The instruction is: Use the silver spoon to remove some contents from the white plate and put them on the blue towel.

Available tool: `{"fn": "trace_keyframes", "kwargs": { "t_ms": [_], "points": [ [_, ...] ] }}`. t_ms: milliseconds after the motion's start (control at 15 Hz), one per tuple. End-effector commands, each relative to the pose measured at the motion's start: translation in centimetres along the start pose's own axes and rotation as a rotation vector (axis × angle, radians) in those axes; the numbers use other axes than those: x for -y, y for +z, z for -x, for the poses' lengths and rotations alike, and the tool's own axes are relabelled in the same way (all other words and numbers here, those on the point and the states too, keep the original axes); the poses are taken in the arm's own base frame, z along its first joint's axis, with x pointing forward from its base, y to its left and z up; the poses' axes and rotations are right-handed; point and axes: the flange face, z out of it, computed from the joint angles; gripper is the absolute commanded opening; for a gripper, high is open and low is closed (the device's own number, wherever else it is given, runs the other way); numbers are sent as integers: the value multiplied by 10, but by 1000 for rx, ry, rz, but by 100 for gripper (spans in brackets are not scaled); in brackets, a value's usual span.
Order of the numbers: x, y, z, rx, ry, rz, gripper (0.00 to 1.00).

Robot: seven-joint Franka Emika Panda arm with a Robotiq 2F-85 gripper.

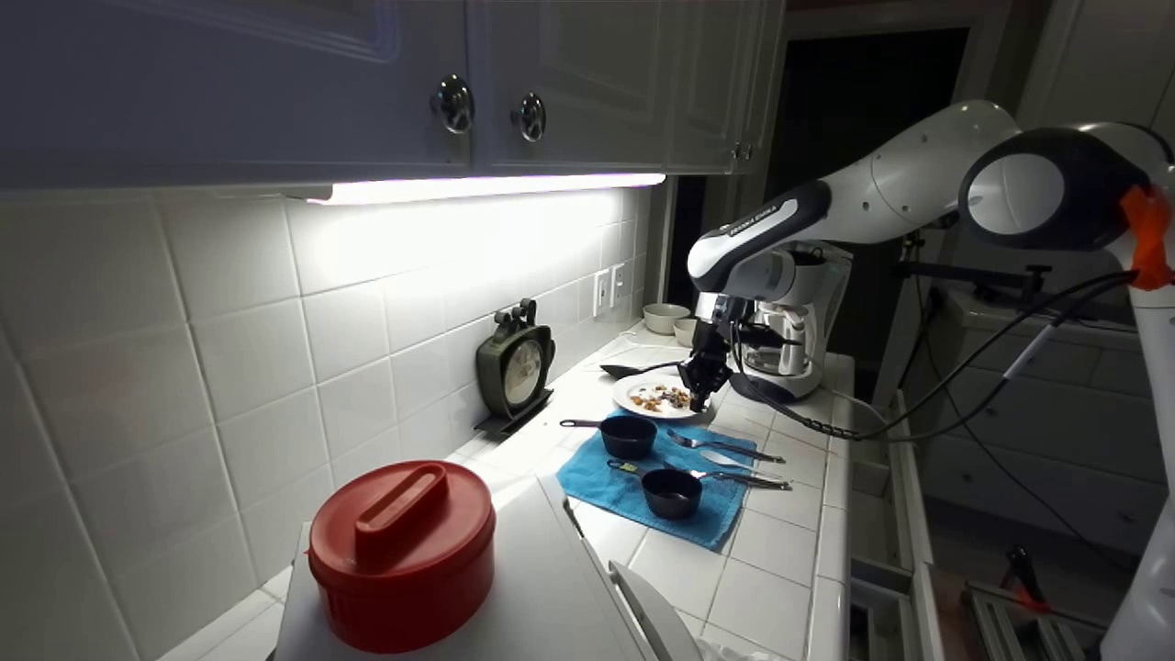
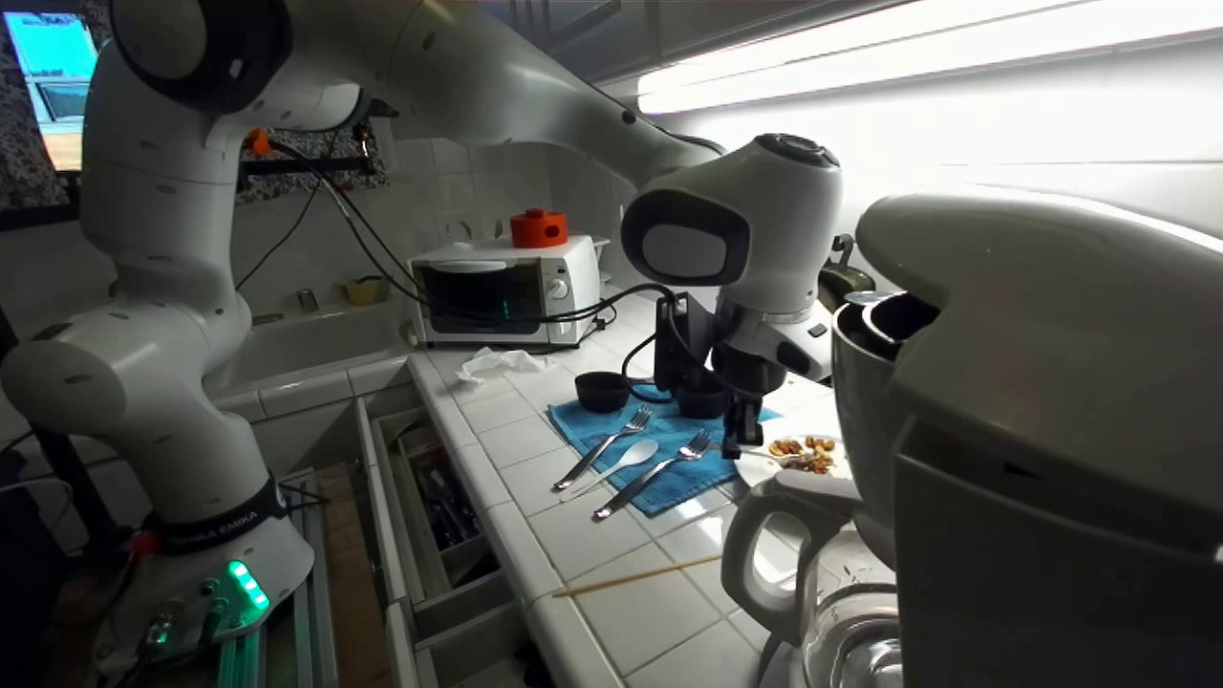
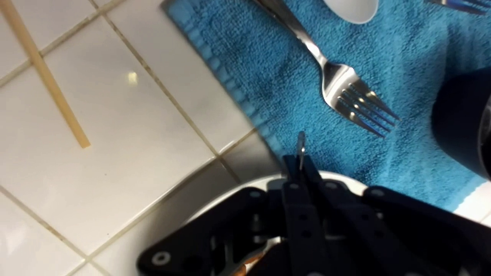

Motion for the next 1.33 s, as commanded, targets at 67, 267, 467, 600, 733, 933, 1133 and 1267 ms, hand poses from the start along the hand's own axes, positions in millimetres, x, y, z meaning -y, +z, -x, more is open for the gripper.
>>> {"fn": "trace_keyframes", "kwargs": {
  "t_ms": [67,267,467,600,733,933,1133,1267],
  "points": [
    [-1,-5,-8,18,-11,64,5],
    [-3,-6,-14,-5,-19,109,5],
    [-5,-5,-22,-9,-41,140,5],
    [-3,-1,-26,-8,-62,155,5],
    [1,4,-32,-3,-82,165,5],
    [11,10,-40,-1,-106,173,5],
    [21,12,-47,-6,-131,178,5],
    [28,10,-51,-10,-146,181,5]
  ]
}}
